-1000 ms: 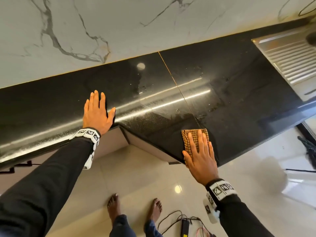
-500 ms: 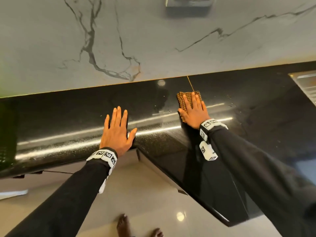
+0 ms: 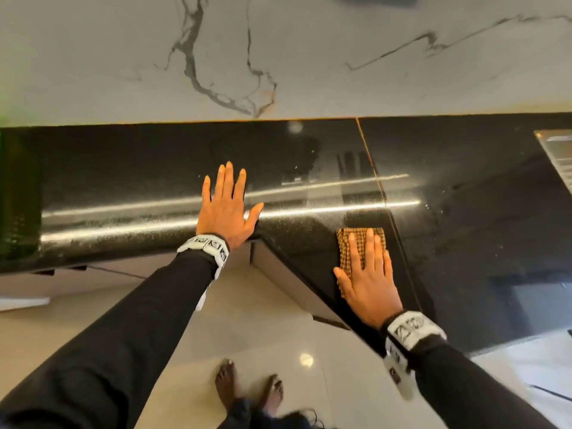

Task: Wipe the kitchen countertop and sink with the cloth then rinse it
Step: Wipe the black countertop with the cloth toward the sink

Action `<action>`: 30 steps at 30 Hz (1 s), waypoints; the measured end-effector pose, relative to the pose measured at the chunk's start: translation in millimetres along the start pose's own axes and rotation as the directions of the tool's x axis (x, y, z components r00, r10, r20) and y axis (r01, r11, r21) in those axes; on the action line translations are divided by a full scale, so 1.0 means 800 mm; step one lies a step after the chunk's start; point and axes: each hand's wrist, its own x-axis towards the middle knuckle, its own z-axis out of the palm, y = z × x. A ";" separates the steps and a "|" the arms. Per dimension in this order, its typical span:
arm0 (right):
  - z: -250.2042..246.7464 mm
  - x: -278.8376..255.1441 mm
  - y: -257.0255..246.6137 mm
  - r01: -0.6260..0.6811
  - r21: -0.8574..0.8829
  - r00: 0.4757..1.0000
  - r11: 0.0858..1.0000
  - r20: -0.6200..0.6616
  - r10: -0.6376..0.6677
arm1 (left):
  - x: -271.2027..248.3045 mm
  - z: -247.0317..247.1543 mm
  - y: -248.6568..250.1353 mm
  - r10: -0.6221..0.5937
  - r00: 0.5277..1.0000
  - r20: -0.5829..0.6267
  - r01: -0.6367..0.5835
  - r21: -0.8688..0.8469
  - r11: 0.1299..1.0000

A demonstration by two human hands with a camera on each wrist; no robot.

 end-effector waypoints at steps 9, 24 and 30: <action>-0.062 0.234 -0.043 -0.009 0.027 0.999 1.000 0.031 0.008 | -0.015 0.007 0.002 -0.003 1.000 0.006 0.003 -0.017 1.000; -0.012 0.073 -0.085 0.160 0.043 0.987 0.986 -0.029 -0.159 | -0.018 0.007 -0.006 -0.099 0.995 0.014 0.100 -0.069 0.993; -0.027 0.161 -0.102 0.229 0.003 0.973 0.973 0.019 -0.229 | -0.023 0.014 -0.007 -0.098 0.995 -0.005 0.096 -0.184 0.978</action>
